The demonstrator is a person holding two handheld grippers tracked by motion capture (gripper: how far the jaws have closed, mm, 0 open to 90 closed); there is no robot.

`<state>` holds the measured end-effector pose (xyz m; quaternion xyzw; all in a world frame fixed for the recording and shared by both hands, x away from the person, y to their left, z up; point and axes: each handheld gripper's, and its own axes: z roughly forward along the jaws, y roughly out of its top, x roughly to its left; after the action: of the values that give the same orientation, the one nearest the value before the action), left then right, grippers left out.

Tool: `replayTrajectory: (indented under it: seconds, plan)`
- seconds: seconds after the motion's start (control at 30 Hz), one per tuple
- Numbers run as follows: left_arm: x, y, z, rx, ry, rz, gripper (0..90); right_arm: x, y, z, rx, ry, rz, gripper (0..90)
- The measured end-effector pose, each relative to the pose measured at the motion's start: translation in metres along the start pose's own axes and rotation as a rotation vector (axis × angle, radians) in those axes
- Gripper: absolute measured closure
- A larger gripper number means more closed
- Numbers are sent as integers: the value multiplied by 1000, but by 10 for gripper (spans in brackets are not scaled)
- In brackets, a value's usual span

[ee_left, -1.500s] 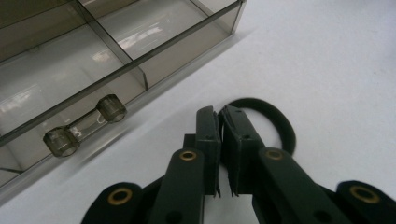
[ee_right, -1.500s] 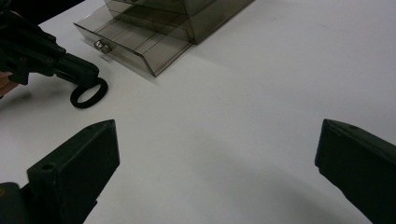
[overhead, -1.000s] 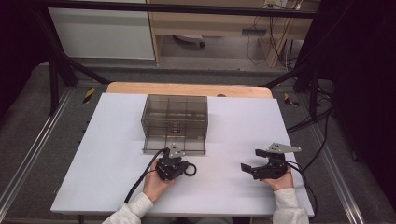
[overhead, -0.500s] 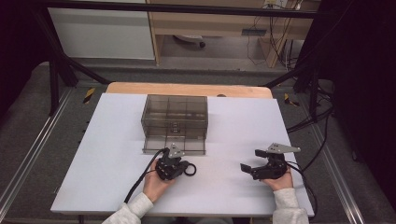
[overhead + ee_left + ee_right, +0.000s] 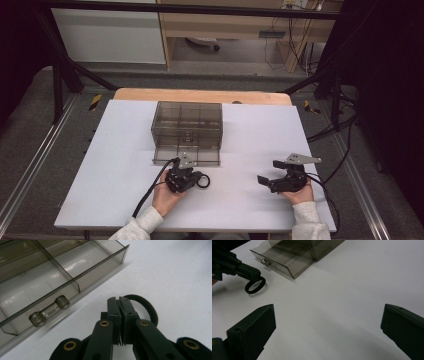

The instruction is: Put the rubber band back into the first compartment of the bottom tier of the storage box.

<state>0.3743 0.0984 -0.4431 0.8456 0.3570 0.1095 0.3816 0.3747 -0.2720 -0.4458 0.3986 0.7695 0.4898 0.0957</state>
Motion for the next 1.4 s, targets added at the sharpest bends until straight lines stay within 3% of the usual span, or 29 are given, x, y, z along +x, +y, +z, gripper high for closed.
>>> replayTrajectory:
  seconds: [1.4]
  plan:
    - [8, 5, -24, -20, -14, -3, 875, 0, 0, 0, 4, 0, -3, 4]
